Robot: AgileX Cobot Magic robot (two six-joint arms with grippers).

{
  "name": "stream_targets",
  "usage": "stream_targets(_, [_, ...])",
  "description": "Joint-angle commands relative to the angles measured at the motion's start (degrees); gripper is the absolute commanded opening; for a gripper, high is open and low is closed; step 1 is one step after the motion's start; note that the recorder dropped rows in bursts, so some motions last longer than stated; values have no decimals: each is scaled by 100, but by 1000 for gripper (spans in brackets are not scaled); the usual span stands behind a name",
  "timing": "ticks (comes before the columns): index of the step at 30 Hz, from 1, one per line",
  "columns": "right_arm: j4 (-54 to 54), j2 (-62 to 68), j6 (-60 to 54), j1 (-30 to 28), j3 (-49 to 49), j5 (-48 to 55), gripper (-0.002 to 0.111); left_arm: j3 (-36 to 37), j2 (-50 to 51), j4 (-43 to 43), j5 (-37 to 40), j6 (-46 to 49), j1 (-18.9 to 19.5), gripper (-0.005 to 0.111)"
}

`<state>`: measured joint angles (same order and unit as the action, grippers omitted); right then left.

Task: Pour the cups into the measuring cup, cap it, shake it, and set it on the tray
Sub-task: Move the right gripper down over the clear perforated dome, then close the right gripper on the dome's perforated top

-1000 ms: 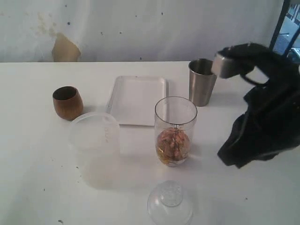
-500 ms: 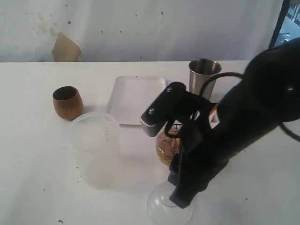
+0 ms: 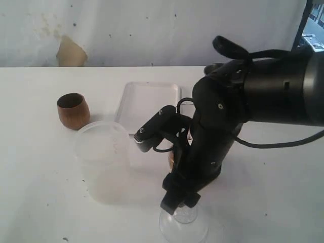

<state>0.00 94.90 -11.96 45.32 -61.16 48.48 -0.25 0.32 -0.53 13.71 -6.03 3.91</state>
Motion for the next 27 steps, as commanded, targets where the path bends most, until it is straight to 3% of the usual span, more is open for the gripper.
stream_targets(1, [0, -1, 192, 30, -48, 131, 67, 25, -32, 6, -38, -19, -3, 0])
stream_targets(16, [71, 529, 476, 90, -38, 199, 67, 25, -32, 6, -38, -19, -3, 0])
stream_targets(27, [75, 108, 473, 222, -419, 937, 67, 25, -32, 6, -38, -19, -3, 0])
